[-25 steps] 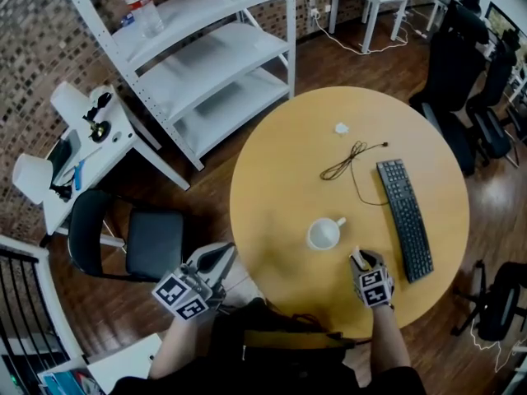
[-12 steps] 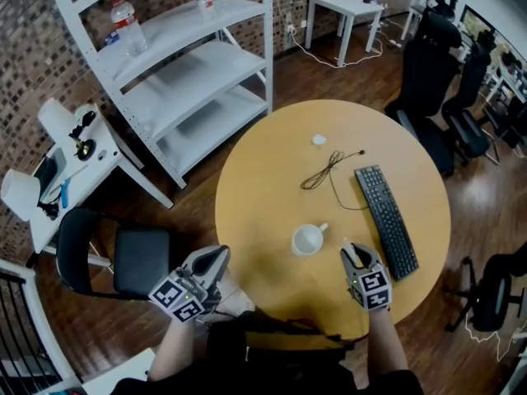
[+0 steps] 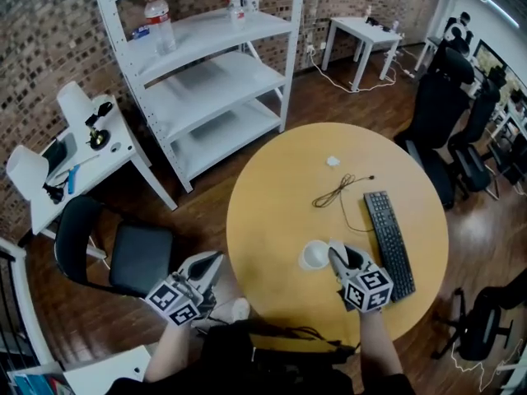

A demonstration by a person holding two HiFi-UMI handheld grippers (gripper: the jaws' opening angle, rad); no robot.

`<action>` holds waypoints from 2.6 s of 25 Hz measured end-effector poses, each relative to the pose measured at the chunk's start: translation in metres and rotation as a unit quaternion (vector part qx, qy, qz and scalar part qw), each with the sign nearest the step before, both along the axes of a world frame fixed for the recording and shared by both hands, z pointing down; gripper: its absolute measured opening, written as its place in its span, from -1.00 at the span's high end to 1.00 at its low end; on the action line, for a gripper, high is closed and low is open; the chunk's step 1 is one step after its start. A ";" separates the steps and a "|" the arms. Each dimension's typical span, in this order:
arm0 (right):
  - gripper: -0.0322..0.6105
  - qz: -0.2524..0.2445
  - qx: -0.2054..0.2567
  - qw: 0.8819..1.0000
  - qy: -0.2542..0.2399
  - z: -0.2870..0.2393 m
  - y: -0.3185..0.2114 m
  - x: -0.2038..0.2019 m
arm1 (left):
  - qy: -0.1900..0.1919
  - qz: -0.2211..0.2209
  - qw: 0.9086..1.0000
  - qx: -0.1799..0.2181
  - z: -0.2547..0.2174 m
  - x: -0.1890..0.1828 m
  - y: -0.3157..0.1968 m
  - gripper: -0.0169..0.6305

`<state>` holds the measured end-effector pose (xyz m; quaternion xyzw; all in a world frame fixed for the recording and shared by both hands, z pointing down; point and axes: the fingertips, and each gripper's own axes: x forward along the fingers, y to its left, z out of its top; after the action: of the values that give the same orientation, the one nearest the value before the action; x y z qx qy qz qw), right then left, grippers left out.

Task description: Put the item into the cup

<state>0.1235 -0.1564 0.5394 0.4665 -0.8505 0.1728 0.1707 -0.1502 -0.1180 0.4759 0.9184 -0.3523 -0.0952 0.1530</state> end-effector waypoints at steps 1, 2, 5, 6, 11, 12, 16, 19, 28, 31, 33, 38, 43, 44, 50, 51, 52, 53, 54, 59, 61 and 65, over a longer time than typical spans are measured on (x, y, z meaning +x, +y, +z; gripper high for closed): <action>0.60 -0.003 -0.006 1.000 0.002 0.003 -0.002 -0.004 | 0.001 -0.007 1.000 0.000 0.000 -0.004 0.001 0.96; 0.60 -0.005 -0.011 1.000 0.004 0.006 -0.004 -0.007 | 0.002 -0.012 1.000 -0.001 0.000 -0.008 0.002 0.96; 0.60 -0.005 -0.029 1.000 0.001 0.017 -0.008 -0.015 | 0.001 -0.026 1.000 -0.004 0.004 -0.021 0.004 0.96; 0.60 -0.004 -0.036 0.999 -0.001 0.022 -0.009 -0.017 | 0.000 -0.030 1.000 -0.005 0.006 -0.025 0.005 0.96; 0.54 -0.003 -0.061 0.998 0.004 0.041 -0.014 -0.019 | -0.003 -0.044 0.999 -0.012 0.012 -0.037 0.006 0.96; 0.50 -0.001 -0.064 0.998 0.004 0.044 -0.015 -0.019 | -0.003 -0.044 0.999 -0.012 0.012 -0.039 0.006 0.96; 0.50 0.004 -0.064 0.998 0.001 0.044 -0.017 -0.019 | -0.004 -0.044 0.999 -0.011 0.010 -0.042 0.002 0.96; 0.50 0.012 -0.056 0.998 -0.010 0.038 -0.017 -0.015 | -0.006 -0.040 0.999 -0.010 0.011 -0.040 -0.001 0.96; 0.50 0.086 0.017 0.992 -0.087 -0.009 0.005 0.027 | -0.006 0.007 1.000 0.002 0.007 -0.014 -0.007 0.96; 0.50 0.120 0.042 0.987 -0.095 -0.021 0.021 0.055 | -0.009 0.028 1.000 0.009 0.003 0.001 -0.010 0.96; 0.51 0.144 0.051 0.984 -0.094 -0.026 0.035 0.074 | -0.012 0.038 0.999 0.013 0.000 0.010 -0.010 0.96; 0.55 0.202 0.066 0.972 -0.099 -0.029 0.075 0.119 | -0.016 0.067 0.997 0.022 -0.007 0.035 -0.012 0.96; 0.87 0.267 0.105 0.952 -0.108 -0.027 0.127 0.158 | -0.017 0.092 0.995 0.029 -0.010 0.064 -0.011 0.96; 0.87 0.275 0.108 0.949 -0.106 -0.026 0.135 0.164 | -0.018 0.096 0.995 0.030 -0.009 0.068 -0.010 0.96; 0.87 0.296 0.118 0.942 -0.103 -0.025 0.152 0.180 | -0.023 0.110 0.993 0.025 -0.005 0.081 -0.004 0.96; 0.87 0.295 0.119 0.942 -0.102 -0.027 0.152 0.180 | -0.024 0.112 0.993 0.023 -0.004 0.083 -0.003 0.96; 0.87 0.294 0.119 0.943 -0.101 -0.028 0.152 0.179 | -0.025 0.113 0.993 0.022 -0.002 0.085 -0.002 0.96; 0.87 0.292 0.119 0.944 -0.100 -0.028 0.152 0.178 | -0.026 0.115 0.993 0.021 -0.002 0.086 -0.001 0.96; 0.87 0.289 0.120 0.945 -0.099 -0.028 0.152 0.177 | -0.026 0.116 0.993 0.020 -0.001 0.087 0.000 0.96; 0.87 0.292 0.111 0.944 -0.104 -0.022 0.153 0.174 | -0.024 0.114 0.993 0.017 -0.001 0.088 0.001 0.96; 0.87 0.289 0.111 0.945 -0.105 -0.019 0.151 0.173 | -0.023 0.112 0.993 0.017 -0.002 0.088 0.000 0.96; 0.87 0.288 0.109 0.947 -0.098 -0.015 0.147 0.171 | -0.024 0.107 0.994 0.017 0.000 0.084 -0.001 0.96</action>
<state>0.2949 -0.0094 0.5245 0.6877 -0.7065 0.1657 -0.0221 -0.0661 -0.1187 0.4755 0.9552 -0.2540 -0.0622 0.1387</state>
